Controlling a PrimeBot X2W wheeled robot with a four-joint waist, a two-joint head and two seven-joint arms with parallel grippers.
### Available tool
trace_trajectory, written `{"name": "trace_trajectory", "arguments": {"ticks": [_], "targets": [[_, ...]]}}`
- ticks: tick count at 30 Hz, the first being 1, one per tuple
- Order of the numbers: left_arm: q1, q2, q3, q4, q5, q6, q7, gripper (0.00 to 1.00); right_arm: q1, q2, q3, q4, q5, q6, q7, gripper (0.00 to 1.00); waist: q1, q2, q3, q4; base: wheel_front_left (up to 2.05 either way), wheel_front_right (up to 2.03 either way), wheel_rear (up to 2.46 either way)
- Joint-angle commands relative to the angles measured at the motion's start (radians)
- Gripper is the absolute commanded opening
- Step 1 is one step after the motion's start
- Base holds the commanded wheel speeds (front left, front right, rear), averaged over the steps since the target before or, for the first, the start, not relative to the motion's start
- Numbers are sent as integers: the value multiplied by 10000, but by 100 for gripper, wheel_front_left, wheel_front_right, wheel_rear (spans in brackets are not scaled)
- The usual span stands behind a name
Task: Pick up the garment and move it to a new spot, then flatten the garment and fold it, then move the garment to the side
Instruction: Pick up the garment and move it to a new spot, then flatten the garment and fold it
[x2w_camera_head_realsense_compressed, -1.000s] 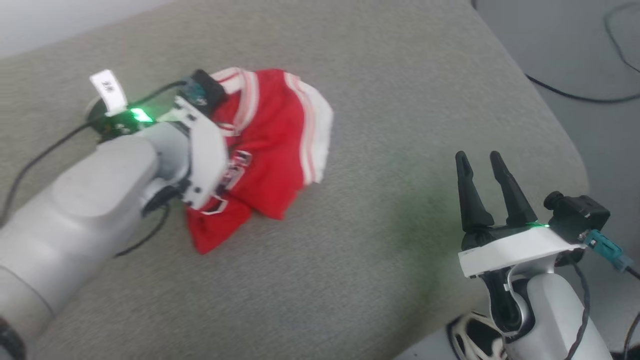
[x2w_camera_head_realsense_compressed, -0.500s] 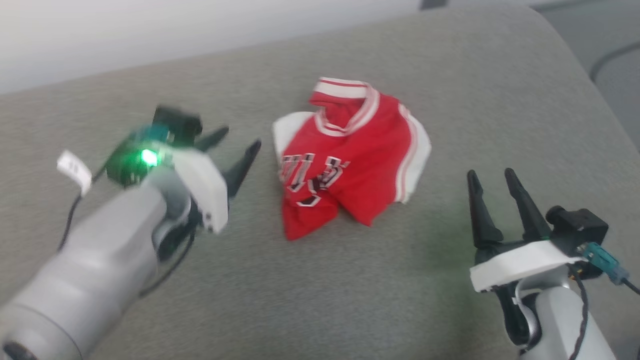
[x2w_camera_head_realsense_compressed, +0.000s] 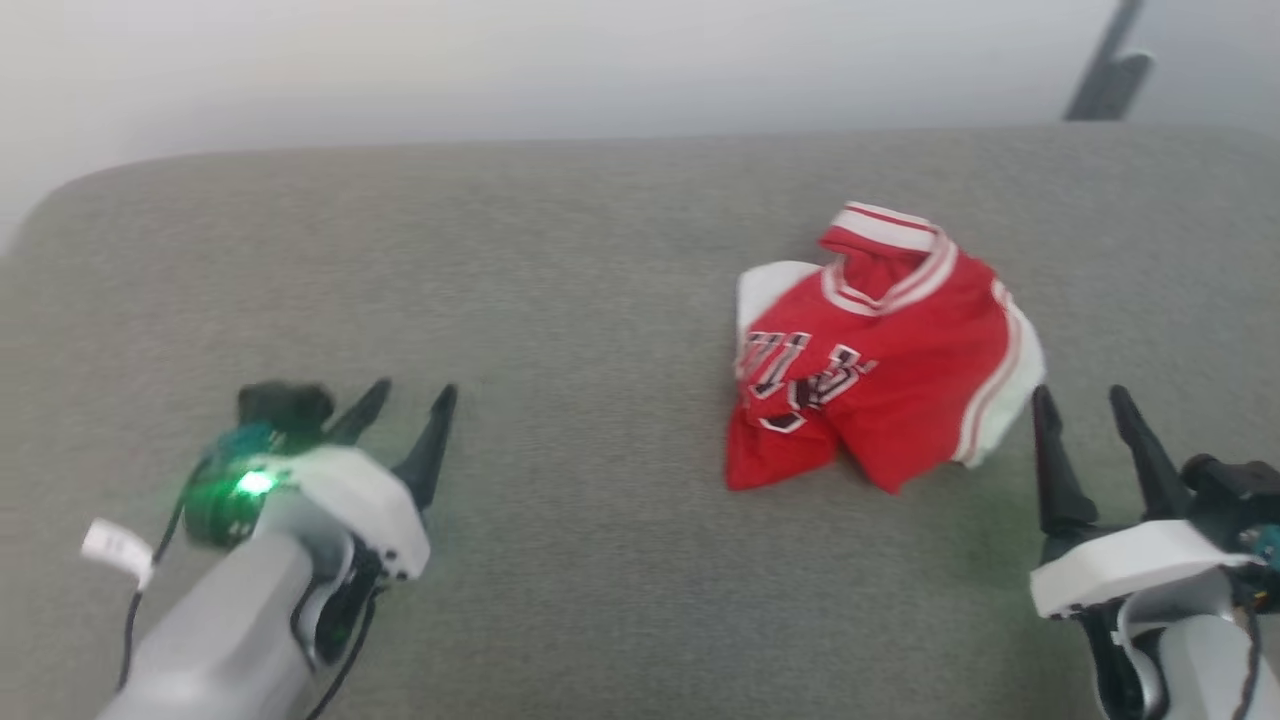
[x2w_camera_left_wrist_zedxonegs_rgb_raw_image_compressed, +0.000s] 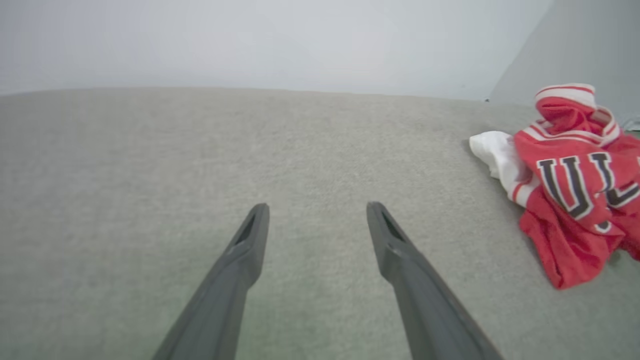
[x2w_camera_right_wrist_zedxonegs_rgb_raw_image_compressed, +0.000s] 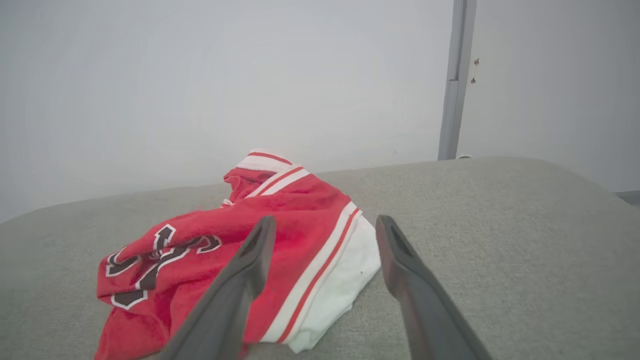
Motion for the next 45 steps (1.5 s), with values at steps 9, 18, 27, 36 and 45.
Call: {"name": "trace_trajectory", "arguments": {"ticks": [9,18,27,36,45], "targets": [[3034,-401,3437,-2099,2908,641,-45,100,535,-340,-524,-49,-50,-7,-29,100,0,1,-438,727,0,0,0],[5094,-1176,5928,-4136,5313,535,-47,100,773,-644,-593,-152,-137,-7,-28,100,0,1,-688,632,0,0,0],[6024,-2014,7508,-5291,6829,-119,-46,100,559,-674,-476,-450,-82,-7,-28,100,0,1,-798,414,0,0,0],[6207,-2721,8247,-5193,7666,-645,-48,100,500,-622,-245,-235,-120,-7,-28,100,0,1,-668,358,0,0,0],[6142,-3047,8631,-5255,8067,-937,-47,100,577,-576,-196,-169,-69,-7,-28,100,0,1,-694,385,0,0,0]]}}
